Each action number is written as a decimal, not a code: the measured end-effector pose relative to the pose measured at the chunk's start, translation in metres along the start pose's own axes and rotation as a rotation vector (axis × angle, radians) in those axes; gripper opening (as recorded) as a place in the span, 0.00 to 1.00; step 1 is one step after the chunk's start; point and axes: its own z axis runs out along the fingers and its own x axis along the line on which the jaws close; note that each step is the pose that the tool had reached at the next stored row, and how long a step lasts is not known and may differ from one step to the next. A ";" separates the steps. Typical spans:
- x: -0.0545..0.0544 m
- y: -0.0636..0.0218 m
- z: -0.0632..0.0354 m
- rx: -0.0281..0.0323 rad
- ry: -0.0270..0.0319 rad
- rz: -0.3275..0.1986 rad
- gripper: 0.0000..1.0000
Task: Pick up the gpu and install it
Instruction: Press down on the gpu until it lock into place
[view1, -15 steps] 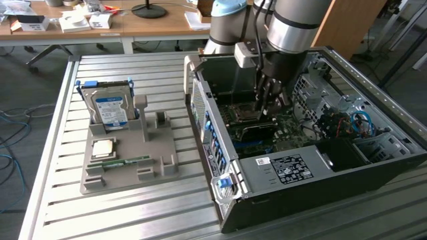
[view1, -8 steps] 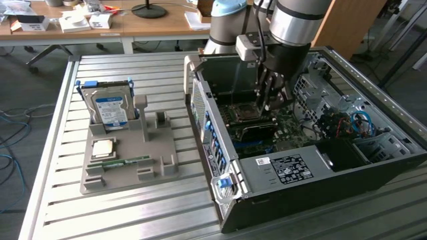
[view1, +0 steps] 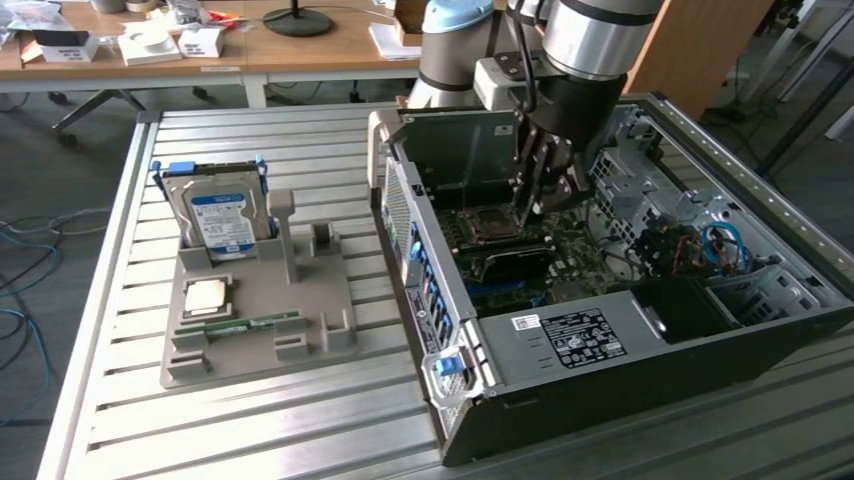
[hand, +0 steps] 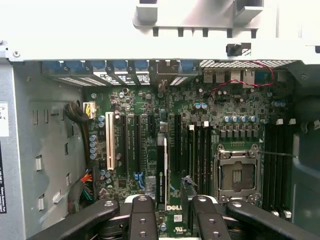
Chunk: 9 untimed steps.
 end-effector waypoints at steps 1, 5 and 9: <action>0.000 0.0000 -0.0001 0.0000 0.0002 0.000 0.34; 0.000 0.0000 -0.0001 -0.0001 0.0002 0.000 0.34; 0.000 0.0000 -0.0001 0.0000 0.0002 0.000 0.34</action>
